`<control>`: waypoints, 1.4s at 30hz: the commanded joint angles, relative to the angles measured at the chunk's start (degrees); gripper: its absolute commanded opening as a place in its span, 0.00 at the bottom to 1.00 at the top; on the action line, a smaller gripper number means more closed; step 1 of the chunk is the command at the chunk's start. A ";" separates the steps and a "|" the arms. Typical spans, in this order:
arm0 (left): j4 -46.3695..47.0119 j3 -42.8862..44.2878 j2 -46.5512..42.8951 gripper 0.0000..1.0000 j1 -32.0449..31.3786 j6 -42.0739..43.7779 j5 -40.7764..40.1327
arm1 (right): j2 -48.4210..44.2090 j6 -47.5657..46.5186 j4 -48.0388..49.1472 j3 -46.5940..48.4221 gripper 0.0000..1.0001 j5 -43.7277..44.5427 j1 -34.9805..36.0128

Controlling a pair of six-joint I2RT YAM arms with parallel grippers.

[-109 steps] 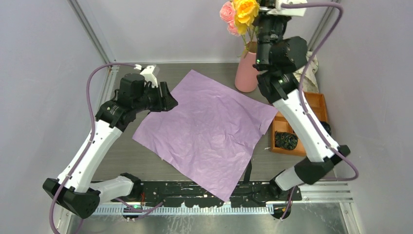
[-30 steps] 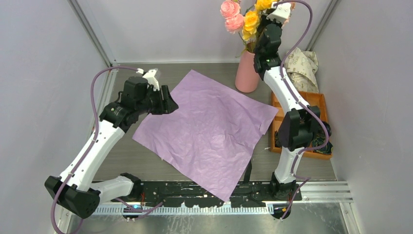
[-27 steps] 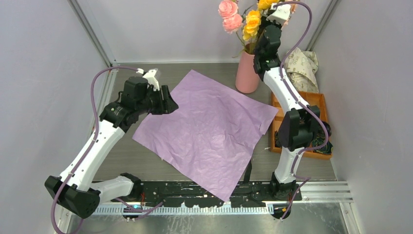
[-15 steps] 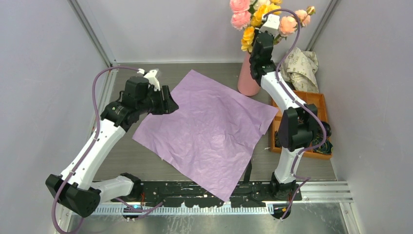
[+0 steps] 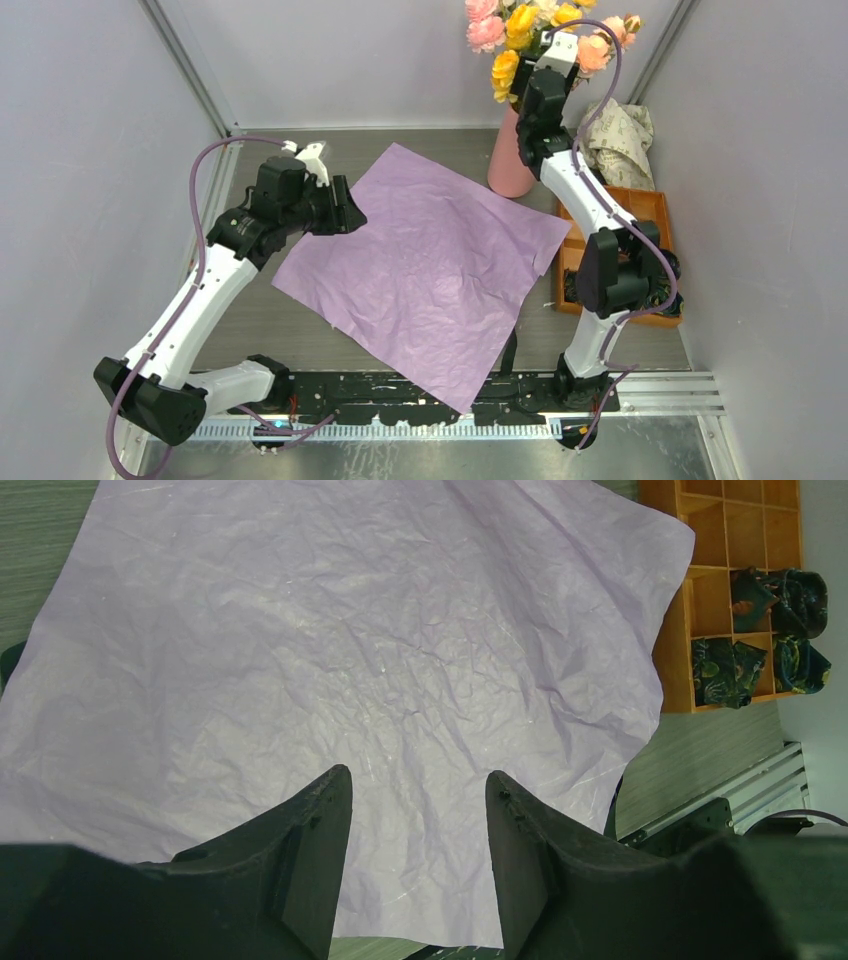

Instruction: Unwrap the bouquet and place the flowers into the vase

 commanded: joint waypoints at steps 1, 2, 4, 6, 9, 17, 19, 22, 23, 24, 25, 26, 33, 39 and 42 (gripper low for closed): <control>1.13 1.20 -0.11 0.52 0.23 -0.06 0.32 | -5.92 1.52 1.26 0.17 0.68 -2.65 0.34; 1.27 1.04 -0.19 0.52 0.23 -0.13 0.43 | -6.32 1.75 1.04 0.09 0.71 -3.28 0.34; 1.55 0.77 -0.26 0.52 0.22 -0.23 0.39 | -7.64 2.40 0.50 -0.05 0.75 -4.20 0.36; 1.51 0.74 -0.17 0.52 0.23 -0.22 0.42 | -9.33 3.05 0.01 -0.32 0.80 -5.38 0.39; 1.56 0.74 -0.16 0.53 0.23 -0.38 0.45 | -12.11 3.81 -0.19 -0.57 0.87 -6.31 0.33; 1.77 0.21 -1.08 0.53 0.28 -0.87 0.78 | -19.91 5.14 -1.17 -1.71 0.92 -7.18 0.37; 1.69 0.30 -1.32 0.53 0.20 -0.91 0.75 | -21.74 6.08 -1.30 -1.97 0.97 -7.38 0.38; 1.68 0.36 -1.22 0.53 0.16 -1.01 0.76 | -24.46 7.59 -2.33 -1.93 1.00 -8.07 0.38; 1.48 0.55 -1.19 0.53 0.25 -1.03 0.64 | -25.40 8.04 -2.54 -2.09 0.99 -8.30 0.38; 1.03 0.70 -1.12 0.53 0.23 -0.99 0.70 | -26.31 8.15 -2.83 -2.16 0.99 -8.44 0.36; 0.71 0.88 -1.17 0.53 0.23 -1.03 0.63 | -27.05 8.54 -3.05 -2.19 0.99 -7.48 0.32; 0.56 0.84 -1.33 0.53 0.23 -1.05 0.48 | -27.73 8.93 -3.65 -1.75 0.99 -5.92 0.41; -0.35 1.26 -2.42 0.53 0.23 -0.87 -1.31 | -32.09 11.39 -20.13 5.26 0.99 3.98 0.46; -1.25 1.12 -3.85 0.53 0.23 -1.31 -1.99 | -45.16 13.15 -18.12 -6.76 0.99 3.88 0.45; -1.57 0.67 -5.01 0.53 0.23 -1.73 -2.36 | -51.59 12.99 -16.25 -12.35 0.99 4.33 0.47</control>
